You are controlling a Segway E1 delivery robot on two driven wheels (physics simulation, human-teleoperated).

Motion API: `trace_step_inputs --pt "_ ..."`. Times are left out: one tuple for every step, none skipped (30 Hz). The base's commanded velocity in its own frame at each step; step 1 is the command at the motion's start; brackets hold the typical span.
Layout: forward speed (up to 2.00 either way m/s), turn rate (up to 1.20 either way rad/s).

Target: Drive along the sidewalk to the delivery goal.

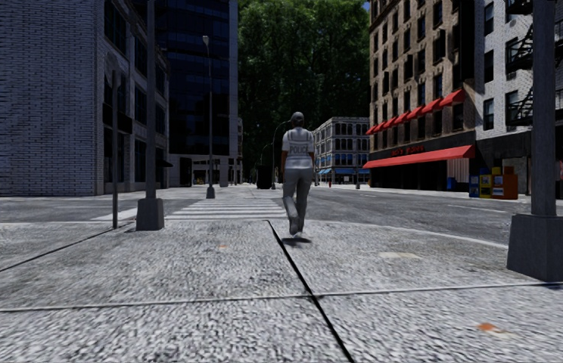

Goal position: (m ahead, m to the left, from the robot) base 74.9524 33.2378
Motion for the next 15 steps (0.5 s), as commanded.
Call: trace_step_inputs --pt "2.00 0.00" --pt "2.00 0.00" --pt "2.00 0.00" --pt "2.00 0.00" --pt "2.00 0.00" --pt "2.00 0.00" --pt "2.00 0.00" --pt "2.00 0.00" --pt "2.00 0.00" --pt "2.00 0.00" --pt "2.00 0.02" --pt "2.00 0.11" --pt "2.00 0.11" --pt "2.00 0.13" --pt "1.99 0.20"
